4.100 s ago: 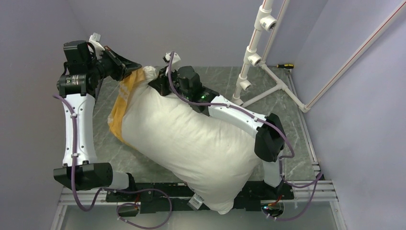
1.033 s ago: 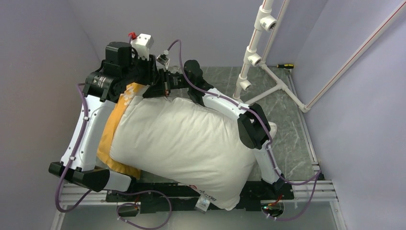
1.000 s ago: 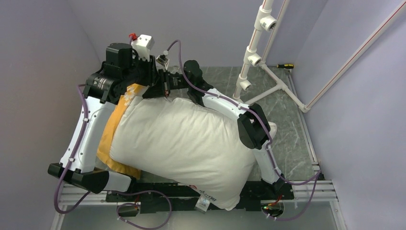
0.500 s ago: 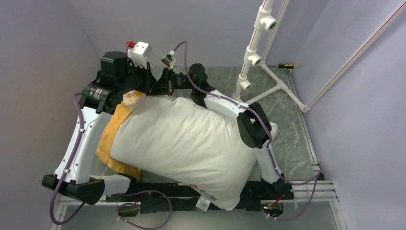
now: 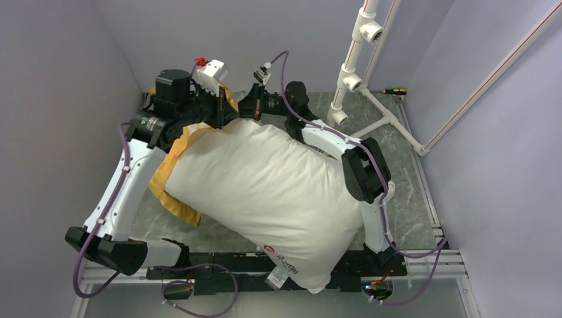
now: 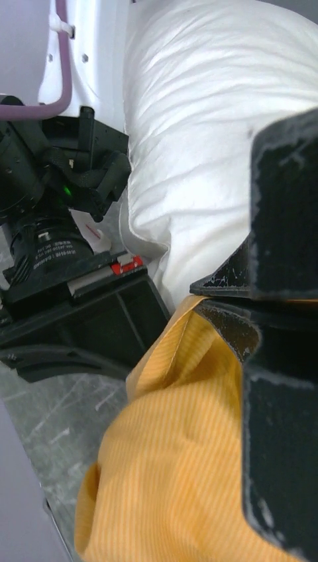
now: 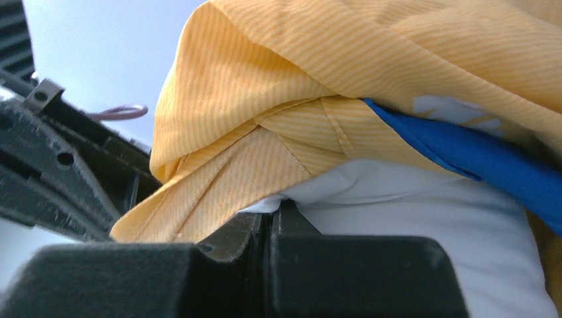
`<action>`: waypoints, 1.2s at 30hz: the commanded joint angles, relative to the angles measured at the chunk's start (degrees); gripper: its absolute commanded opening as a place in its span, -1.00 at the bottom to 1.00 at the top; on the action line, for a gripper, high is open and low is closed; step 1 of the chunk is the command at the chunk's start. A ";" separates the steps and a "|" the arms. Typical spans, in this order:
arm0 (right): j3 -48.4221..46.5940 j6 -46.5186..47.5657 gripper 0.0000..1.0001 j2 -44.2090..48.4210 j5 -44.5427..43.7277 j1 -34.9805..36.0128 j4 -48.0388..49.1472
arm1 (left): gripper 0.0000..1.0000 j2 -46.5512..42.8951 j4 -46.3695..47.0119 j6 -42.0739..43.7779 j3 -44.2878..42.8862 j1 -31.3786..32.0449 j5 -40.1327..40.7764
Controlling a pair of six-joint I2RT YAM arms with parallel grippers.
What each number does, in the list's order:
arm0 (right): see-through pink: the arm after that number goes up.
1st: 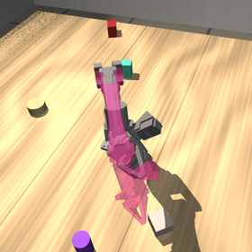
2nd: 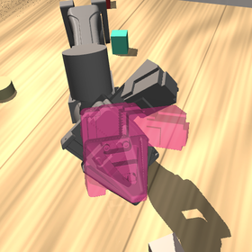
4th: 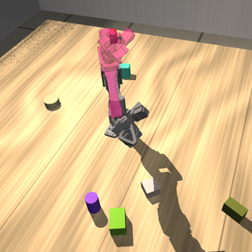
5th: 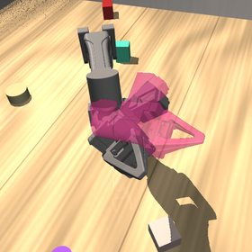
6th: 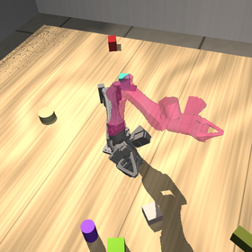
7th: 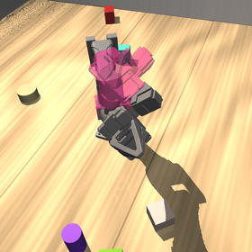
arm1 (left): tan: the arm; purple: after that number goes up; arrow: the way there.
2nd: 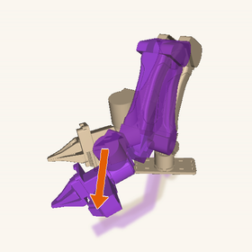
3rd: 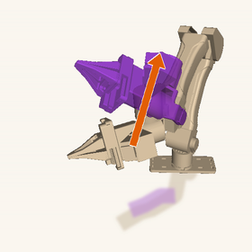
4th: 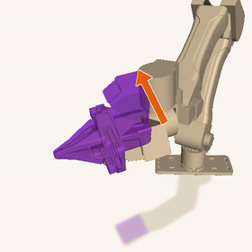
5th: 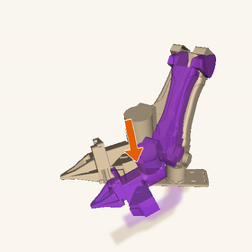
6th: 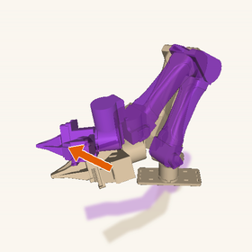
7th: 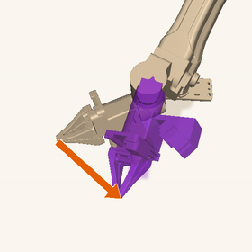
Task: Put the pillow into the pillowcase
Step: Stuff the pillow into the pillowcase.
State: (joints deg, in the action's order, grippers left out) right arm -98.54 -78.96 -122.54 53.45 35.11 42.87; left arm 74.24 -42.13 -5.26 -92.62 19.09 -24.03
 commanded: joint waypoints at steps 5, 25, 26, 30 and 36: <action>4.51 4.09 -1.00 7.47 -20.34 -7.35 -6.81 | -0.77 6.93 3.53 1.59 -6.80 13.46 -11.92; 4.73 1.38 -1.00 5.00 -19.33 -12.74 -9.07 | 0.86 -5.04 -6.12 6.95 -3.06 24.44 27.22; 5.21 1.51 -1.00 5.11 -19.30 -12.77 -9.23 | 0.90 -5.07 -7.21 7.52 -4.20 24.25 31.76; 6.58 1.22 -1.00 5.19 -19.47 -12.95 -9.00 | 0.94 -3.78 -14.93 6.89 -7.61 21.21 41.38; 4.36 1.20 -1.00 3.38 -18.84 -12.97 -10.07 | 0.90 -5.51 -19.63 2.87 -0.08 7.54 32.38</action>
State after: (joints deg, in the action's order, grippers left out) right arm -91.29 -76.69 -118.87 36.38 26.57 28.64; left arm 69.17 -55.96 0.91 -97.71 33.85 10.33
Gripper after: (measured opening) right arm 0.041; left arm 0.963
